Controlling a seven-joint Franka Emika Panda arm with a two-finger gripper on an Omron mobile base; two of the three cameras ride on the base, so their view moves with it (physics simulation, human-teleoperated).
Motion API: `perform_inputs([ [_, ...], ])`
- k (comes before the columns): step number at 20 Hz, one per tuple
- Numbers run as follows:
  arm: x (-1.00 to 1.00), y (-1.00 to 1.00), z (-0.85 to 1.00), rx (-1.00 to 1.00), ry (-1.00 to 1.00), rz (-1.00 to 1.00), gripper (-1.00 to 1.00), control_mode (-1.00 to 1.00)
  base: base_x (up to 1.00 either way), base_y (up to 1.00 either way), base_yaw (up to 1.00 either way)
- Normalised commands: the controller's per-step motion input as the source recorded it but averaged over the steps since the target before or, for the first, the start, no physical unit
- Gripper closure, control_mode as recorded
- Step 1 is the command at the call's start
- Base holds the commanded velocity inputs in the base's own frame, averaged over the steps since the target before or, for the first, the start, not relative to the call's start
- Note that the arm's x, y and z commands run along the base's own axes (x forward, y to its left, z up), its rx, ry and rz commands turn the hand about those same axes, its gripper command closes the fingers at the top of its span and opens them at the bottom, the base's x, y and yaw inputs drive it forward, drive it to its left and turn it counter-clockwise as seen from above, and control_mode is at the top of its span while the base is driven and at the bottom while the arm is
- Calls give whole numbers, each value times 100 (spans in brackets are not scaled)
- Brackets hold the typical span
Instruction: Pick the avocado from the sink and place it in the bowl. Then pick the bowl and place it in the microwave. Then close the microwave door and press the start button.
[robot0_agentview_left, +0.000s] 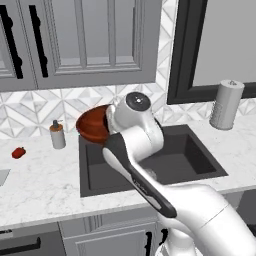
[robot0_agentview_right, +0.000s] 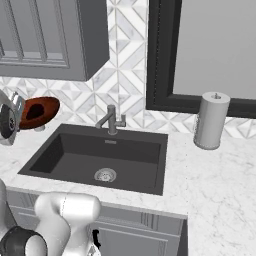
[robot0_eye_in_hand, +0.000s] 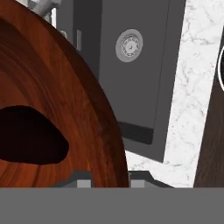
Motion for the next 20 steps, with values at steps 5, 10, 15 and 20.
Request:
perform_inputs([
  [5,-70,-86,88,3,5,-13,100,-100,0,0,0],
  [10,-63,-94,59,3,-2,-5,100,-100,0,0,0],
  [15,-35,-80,47,1,-4,-1,100,-100,0,0,0],
  [20,-16,-55,53,2,-3,0,100,-100,0,0,0],
])
